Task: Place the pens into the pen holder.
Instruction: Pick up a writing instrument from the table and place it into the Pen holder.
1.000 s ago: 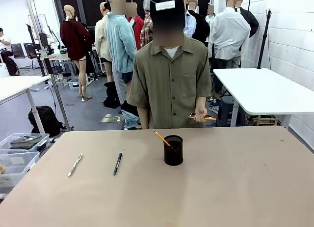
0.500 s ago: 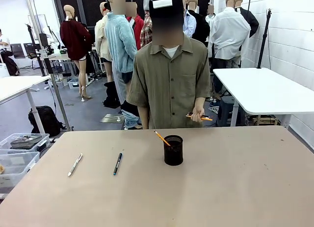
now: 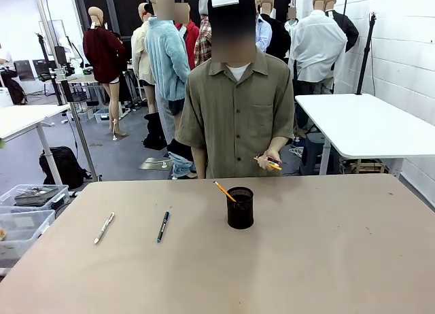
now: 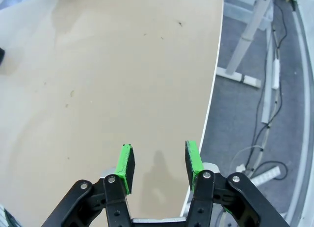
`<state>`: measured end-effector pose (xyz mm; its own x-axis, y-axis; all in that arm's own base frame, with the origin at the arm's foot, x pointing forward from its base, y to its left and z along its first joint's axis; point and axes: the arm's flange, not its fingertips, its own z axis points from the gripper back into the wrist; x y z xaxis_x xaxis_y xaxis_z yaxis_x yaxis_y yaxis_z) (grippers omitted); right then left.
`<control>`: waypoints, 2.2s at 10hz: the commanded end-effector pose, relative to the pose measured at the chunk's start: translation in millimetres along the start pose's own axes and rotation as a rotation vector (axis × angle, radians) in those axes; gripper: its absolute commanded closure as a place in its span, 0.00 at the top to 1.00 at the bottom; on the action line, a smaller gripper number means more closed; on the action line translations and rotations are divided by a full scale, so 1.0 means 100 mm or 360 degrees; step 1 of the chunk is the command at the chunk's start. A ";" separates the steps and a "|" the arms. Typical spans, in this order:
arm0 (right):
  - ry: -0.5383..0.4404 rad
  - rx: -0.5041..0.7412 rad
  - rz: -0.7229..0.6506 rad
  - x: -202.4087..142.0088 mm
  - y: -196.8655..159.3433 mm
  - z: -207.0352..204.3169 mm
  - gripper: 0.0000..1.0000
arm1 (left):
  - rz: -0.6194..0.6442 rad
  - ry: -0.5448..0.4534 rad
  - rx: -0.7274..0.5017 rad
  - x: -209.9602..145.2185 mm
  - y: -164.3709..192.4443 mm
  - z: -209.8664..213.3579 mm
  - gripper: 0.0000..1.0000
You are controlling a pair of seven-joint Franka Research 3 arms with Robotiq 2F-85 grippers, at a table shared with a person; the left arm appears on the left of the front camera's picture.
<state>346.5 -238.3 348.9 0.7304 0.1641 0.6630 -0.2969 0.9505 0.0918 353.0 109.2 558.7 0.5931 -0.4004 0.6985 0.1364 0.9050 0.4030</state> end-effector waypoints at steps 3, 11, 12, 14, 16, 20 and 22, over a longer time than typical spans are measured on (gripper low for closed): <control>0.0016 -0.0016 0.0010 0.00 0.00 -0.02 0.54 | -0.0029 0.0150 0.0062 0.07 -0.97 -0.02 1.00; 0.0016 -0.0016 0.0010 0.00 0.00 -0.02 0.54 | -0.0140 0.0418 -0.0340 0.53 -1.33 -0.50 1.00; 0.0016 -0.0016 0.0010 0.00 0.00 -0.02 0.54 | -0.0209 0.0476 -0.0362 0.54 -1.48 -0.66 1.00; 0.0016 -0.0016 0.0010 0.00 0.00 -0.02 0.54 | -0.0252 0.0600 -0.0403 0.44 -1.74 -0.98 1.00; 0.0016 -0.0016 0.0010 0.00 0.00 -0.02 0.54 | -0.0157 0.0764 -0.0420 0.20 -1.93 -1.15 1.00; 0.0016 -0.0016 0.0010 0.00 0.00 -0.02 0.54 | -0.0165 0.0696 -0.0462 0.07 -1.79 -1.13 1.00; 0.0016 -0.0016 0.0010 0.00 0.00 -0.02 0.54 | -0.0144 0.0810 -0.0616 -0.03 -1.95 -1.38 1.00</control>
<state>346.6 -238.5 348.8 0.7307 0.1641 0.6627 -0.2965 0.9507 0.0915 426.9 -43.5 406.3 0.8493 -0.4433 0.2867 0.3972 0.8942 0.2064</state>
